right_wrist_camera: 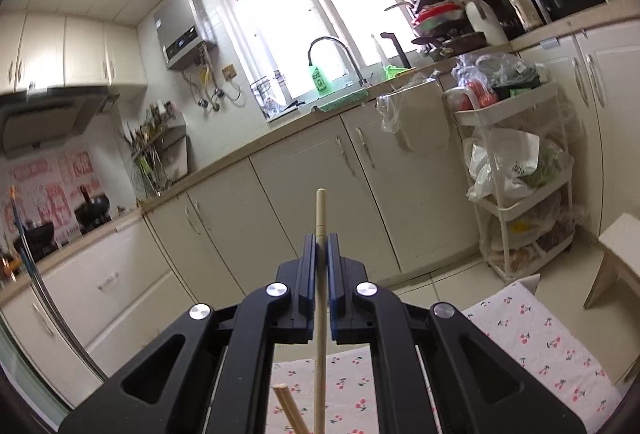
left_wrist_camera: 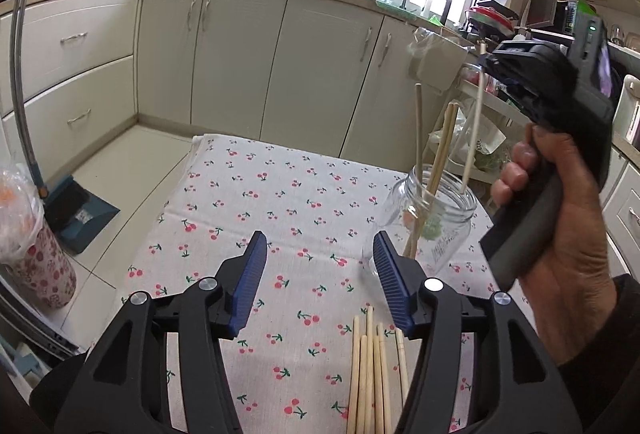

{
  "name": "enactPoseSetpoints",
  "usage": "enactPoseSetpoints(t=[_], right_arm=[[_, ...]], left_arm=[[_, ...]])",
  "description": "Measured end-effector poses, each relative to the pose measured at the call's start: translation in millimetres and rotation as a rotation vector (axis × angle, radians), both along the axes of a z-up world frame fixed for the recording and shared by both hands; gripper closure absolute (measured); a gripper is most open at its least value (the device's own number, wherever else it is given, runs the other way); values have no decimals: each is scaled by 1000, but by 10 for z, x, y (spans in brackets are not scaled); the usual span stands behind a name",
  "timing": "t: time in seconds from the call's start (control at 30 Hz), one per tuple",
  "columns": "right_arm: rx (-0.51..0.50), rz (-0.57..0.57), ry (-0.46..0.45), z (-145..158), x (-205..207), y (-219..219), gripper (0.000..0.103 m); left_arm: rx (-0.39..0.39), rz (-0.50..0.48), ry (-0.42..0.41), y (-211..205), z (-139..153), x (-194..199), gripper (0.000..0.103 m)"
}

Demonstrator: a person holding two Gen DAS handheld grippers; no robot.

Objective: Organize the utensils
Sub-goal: 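Lower the right tool's chopstick into the jar and open the right tool, then move both tools back down toward the remaining chopsticks on the cloth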

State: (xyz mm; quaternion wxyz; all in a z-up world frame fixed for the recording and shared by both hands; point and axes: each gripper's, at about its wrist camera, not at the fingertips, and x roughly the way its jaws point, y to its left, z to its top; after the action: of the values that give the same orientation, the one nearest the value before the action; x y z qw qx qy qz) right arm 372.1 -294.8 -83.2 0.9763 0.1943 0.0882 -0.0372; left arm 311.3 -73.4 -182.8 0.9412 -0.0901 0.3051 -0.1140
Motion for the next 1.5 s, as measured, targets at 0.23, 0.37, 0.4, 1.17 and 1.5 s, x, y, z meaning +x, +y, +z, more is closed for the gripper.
enactPoseSetpoints(t=[0.23,0.37,0.4,1.17,1.5], right_arm=[[-99,54,31,-128,-78,180,97],[-140,93,62,-217,-197,263,97],[-143,101,74,-240,-220,270,97],[-73,174,388,-514,-2138,433,65],[-62,203,434,-560,-2444,620,62]], left_arm=[[-6,5,7,14,10,50,46],[-8,6,4,8,66,39,44],[-7,6,3,6,86,23,43],[113,35,22,127,672,-844,31],[130,31,17,187,810,-1247,26]])
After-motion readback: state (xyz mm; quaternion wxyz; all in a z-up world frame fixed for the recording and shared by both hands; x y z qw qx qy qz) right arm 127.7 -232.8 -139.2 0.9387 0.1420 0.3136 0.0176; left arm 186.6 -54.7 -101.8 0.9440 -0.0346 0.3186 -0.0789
